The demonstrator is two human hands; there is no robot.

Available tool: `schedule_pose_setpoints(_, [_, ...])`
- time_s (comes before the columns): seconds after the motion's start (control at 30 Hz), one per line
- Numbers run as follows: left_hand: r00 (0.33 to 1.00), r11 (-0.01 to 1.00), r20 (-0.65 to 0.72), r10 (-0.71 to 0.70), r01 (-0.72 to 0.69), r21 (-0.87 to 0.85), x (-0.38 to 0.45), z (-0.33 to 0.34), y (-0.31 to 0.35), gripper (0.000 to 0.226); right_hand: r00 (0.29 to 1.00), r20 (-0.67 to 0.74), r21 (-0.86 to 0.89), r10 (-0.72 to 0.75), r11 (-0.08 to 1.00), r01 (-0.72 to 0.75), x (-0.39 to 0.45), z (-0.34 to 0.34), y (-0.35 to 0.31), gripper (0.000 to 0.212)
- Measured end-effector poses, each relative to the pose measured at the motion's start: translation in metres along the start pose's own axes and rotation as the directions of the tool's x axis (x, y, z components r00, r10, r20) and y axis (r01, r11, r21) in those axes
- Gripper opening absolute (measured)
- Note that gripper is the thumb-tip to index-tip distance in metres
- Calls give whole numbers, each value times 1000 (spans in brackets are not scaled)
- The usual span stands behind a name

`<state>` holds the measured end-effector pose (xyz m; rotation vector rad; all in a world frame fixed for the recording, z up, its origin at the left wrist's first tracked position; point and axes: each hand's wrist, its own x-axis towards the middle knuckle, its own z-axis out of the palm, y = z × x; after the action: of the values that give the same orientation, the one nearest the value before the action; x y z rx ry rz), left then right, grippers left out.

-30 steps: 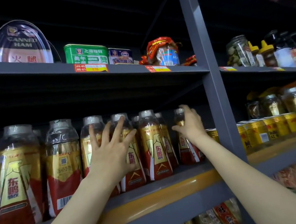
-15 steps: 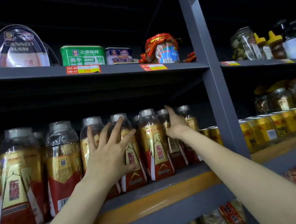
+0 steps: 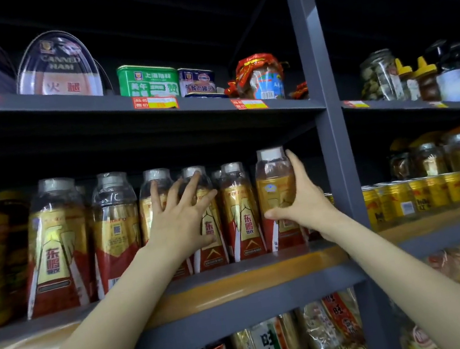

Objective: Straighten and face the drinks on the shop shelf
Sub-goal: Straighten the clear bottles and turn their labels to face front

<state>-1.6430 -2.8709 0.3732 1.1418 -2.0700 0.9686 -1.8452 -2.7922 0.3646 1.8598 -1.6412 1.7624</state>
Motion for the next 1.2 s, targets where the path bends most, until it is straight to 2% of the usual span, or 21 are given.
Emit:
schedule_pose_setpoints(0.07, [1000,999,14,-13,14,-48,-1,-8,0,72,991,-57,100,-118,987,123,-14,-9,-3,117])
schedule_pose_setpoints(0.13, [997,986,-65,-35,24,-162,-5,-19,3,57,983,-143,307,-117,939,156,-25,-16,-11,111])
schedule_pose_setpoints(0.2, [989,880,-131,-62,-7,-474,-16,-35,9,47,987,-162,584,-25,803,116,-28,-21,-23,109])
schedule_pose_setpoints(0.27, [999,517,-40,-36,-16,-856,-34,-56,19,44,994,-100,773,49,633,47,-28,-23,-38,105])
schedule_pose_setpoints(0.3, [1000,317,4,6,2,-948,-43,-65,23,45,996,-68,821,62,571,21,-27,-23,-45,103])
schedule_pose_setpoints(0.43, [984,-200,171,49,177,-964,-61,-73,25,56,998,7,895,61,445,-34,-32,-16,-66,89])
schedule_pose_setpoints(0.5, [974,-364,222,32,219,-905,-64,-74,22,62,997,66,904,50,420,-81,-35,-12,-71,80])
schedule_pose_setpoints(0.53, [980,-367,196,-25,173,-914,-66,-75,20,62,992,117,894,45,430,-125,-37,-12,-74,74])
schedule_pose_setpoints(0.57, [986,-266,124,-114,90,-960,-67,-77,17,60,983,180,870,47,459,-182,-38,-12,-77,68])
schedule_pose_setpoints(0.63, [966,203,-147,-215,-103,-974,-67,-84,6,61,943,313,819,109,473,-326,-38,-14,-82,54])
schedule_pose_setpoints(0.67, [951,379,-262,-167,-183,-907,-66,-88,-1,65,916,374,813,147,423,-400,-37,-13,-85,52])
schedule_pose_setpoints(0.7, [943,446,-319,-92,-248,-860,-66,-91,-7,69,890,423,817,172,354,-456,-39,-10,-89,55])
schedule_pose_setpoints(0.8, [946,425,-325,15,-300,-854,-71,-95,-16,81,852,451,841,265,194,-505,-46,6,-95,68])
schedule_pose_setpoints(0.87, [951,376,-306,-46,-268,-887,-77,-89,-14,80,855,432,863,287,144,-484,-51,15,-95,54])
schedule_pose_setpoints(0.9, [960,294,-258,-105,-218,-931,-79,-86,-12,76,866,412,872,282,155,-465,-53,18,-96,42])
schedule_pose_setpoints(0.97, [979,-16,-73,-190,-77,-997,-83,-80,-8,62,890,367,870,269,240,-431,-55,21,-97,30])
schedule_pose_setpoints(1.0, [977,-114,-1,-211,-26,-993,-84,-78,-8,56,901,349,864,259,284,-417,-55,21,-97,33])
schedule_pose_setpoints(1.03, [972,-123,6,-237,-24,-992,-85,-76,-8,54,903,351,852,248,314,-418,-56,21,-96,35])
schedule_pose_setpoints(1.07, [964,-59,-30,-264,-47,-997,-87,-76,-9,55,894,376,838,243,322,-440,-57,19,-96,35])
schedule_pose_setpoints(1.13, [952,153,-162,-261,-125,-980,-92,-80,-11,64,852,463,800,246,299,-521,-59,15,-97,38])
schedule_pose_setpoints(1.2, [950,324,-281,-135,-226,-919,-96,-87,-10,74,795,548,750,259,269,-605,-63,12,-96,47])
